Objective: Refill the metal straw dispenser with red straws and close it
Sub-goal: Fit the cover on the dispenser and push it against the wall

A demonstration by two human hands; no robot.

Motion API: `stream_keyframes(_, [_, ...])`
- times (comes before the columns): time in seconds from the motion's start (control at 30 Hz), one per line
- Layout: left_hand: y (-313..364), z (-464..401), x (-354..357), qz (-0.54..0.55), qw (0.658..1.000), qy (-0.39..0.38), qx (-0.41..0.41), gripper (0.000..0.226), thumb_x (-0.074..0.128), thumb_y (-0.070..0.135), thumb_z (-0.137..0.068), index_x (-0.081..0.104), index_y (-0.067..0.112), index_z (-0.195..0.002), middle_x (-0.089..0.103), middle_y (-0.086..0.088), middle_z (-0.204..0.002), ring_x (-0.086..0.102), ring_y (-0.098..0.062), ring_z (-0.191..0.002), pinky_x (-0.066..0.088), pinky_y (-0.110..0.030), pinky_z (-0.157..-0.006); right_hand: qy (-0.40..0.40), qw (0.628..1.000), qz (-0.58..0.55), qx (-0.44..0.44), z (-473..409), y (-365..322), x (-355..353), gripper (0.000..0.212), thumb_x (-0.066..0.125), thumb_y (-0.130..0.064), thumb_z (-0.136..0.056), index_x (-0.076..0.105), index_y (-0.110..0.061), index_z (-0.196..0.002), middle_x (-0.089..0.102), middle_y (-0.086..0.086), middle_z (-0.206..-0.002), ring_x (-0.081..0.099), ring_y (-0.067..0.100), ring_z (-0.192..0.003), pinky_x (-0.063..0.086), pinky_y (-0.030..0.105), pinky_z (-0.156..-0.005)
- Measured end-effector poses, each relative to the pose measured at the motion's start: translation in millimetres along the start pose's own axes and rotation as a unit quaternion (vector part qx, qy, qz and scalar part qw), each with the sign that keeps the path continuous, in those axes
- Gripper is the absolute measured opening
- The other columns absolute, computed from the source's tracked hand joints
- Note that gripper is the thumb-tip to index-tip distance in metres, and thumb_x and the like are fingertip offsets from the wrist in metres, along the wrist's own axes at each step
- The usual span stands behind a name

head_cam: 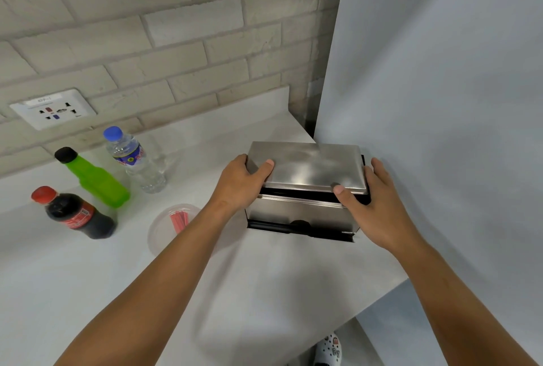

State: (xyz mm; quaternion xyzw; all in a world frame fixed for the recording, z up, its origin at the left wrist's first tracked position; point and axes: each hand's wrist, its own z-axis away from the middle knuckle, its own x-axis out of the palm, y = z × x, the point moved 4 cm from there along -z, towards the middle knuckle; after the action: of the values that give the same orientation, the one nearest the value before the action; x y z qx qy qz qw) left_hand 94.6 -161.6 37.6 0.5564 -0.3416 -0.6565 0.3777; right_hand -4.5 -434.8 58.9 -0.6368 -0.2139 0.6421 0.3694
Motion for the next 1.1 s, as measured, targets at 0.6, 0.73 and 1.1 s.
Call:
stream_keyframes(0.6, [12.3,19.1,7.9,-0.069,0.997,0.006,0.024,0.034,0.059,0.053,-0.100,0.059,0.026,-0.121,0.068,0.018,-0.098,0.064,0.002,-0.087,0.044,-0.013,-0.066,-0.065,0.996,-0.054,-0.018,-0.8,38.3,-1.2,0.117,0.056,-0.086,-0.075,0.010,-0.029,-0.166,0.010,-0.019,-0.172,0.011,-0.003,-0.153,0.014,0.024,-0.121])
stream_keyframes(0.73, [14.8,22.0,5.4,-0.074,0.997,-0.003,0.030,0.037,0.059,0.053,-0.101,0.059,0.024,-0.124,0.069,0.016,-0.104,0.065,0.000,-0.092,0.045,-0.013,-0.069,-0.064,0.995,-0.079,-0.006,-0.3,40.4,-3.0,0.124,0.055,-0.092,-0.068,0.012,-0.029,-0.166,0.013,-0.021,-0.170,0.021,0.008,-0.157,0.022,0.040,-0.128])
stream_keyframes(1.1, [9.8,57.2,11.6,-0.151,0.979,0.004,0.137,0.084,0.061,0.050,-0.101,0.019,0.019,-0.167,0.031,0.001,-0.170,0.036,-0.018,-0.153,0.034,-0.034,-0.123,-0.077,0.993,-0.047,-0.076,10.3,42.1,-7.0,0.082,0.070,-0.041,-0.094,0.028,-0.024,-0.163,0.038,-0.008,-0.165,0.036,0.014,-0.152,0.033,0.045,-0.124])
